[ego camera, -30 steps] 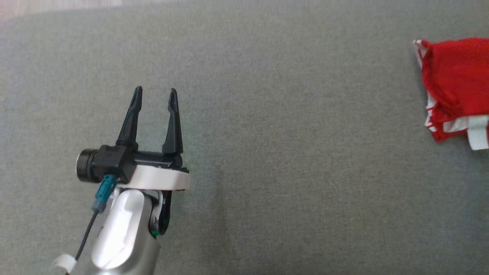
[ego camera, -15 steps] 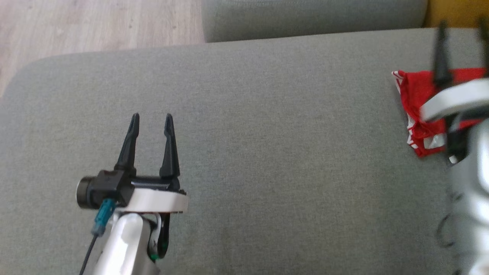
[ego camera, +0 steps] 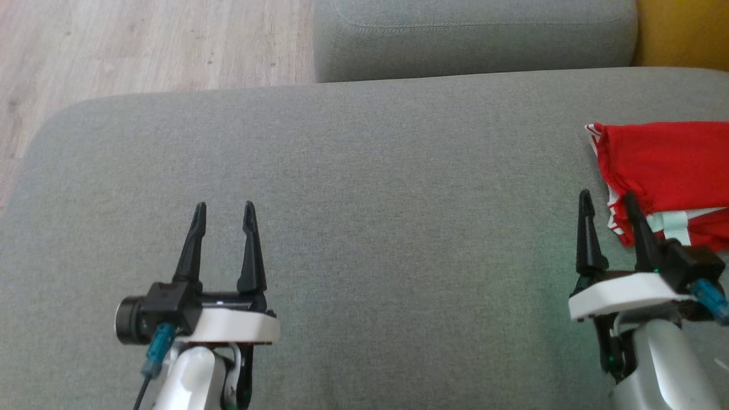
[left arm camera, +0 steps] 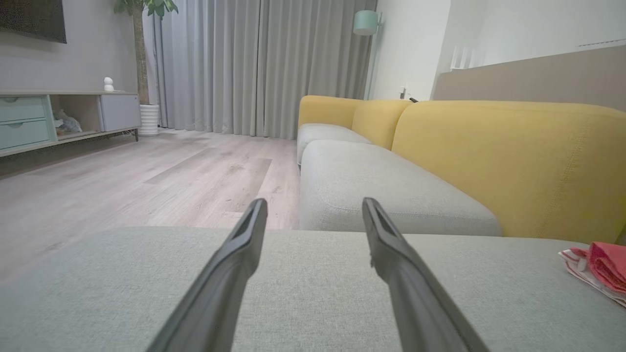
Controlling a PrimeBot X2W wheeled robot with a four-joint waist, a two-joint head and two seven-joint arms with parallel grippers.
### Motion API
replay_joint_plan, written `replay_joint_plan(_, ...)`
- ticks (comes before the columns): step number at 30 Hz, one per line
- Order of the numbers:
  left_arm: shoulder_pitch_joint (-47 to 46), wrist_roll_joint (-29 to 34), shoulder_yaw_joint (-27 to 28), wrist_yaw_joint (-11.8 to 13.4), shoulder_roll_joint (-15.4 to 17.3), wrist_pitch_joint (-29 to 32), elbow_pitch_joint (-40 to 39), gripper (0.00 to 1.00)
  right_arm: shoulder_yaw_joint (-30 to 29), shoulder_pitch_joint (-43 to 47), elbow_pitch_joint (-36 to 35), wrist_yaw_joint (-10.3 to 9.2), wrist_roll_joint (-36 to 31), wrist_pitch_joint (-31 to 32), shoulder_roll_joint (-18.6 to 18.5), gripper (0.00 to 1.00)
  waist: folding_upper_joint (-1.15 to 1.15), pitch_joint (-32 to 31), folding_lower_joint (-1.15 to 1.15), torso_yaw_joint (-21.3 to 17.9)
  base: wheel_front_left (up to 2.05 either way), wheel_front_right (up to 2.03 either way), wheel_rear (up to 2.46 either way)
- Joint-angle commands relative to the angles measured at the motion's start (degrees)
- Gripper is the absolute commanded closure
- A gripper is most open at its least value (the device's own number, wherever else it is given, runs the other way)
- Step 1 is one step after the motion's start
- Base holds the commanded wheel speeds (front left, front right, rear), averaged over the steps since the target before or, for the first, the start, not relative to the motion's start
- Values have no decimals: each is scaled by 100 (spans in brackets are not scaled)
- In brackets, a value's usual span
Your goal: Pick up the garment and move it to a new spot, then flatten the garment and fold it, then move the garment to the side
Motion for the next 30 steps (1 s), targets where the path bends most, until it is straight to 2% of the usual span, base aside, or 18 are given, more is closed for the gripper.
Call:
replay_joint_plan(1, -95, -5, 198, 47, 35, -29, -195, 0, 174, -143, -212, -4, 41, -65, 1, 0, 0, -4, 1, -7, 0, 0, 0)
replay_joint_plan(23, -67, -168, 261, 132, 35, -29, 28, 0, 410, 82, -494, -4, 41, -84, 3, 0, 0, -32, 1, -98, 0, 0, 0)
replay_joint_plan(30, -89, -406, 324, 110, 34, -29, 43, 0, 433, 73, -525, -4, 56, -84, 4, 0, 0, -28, 1, -109, 0, 0, 0)
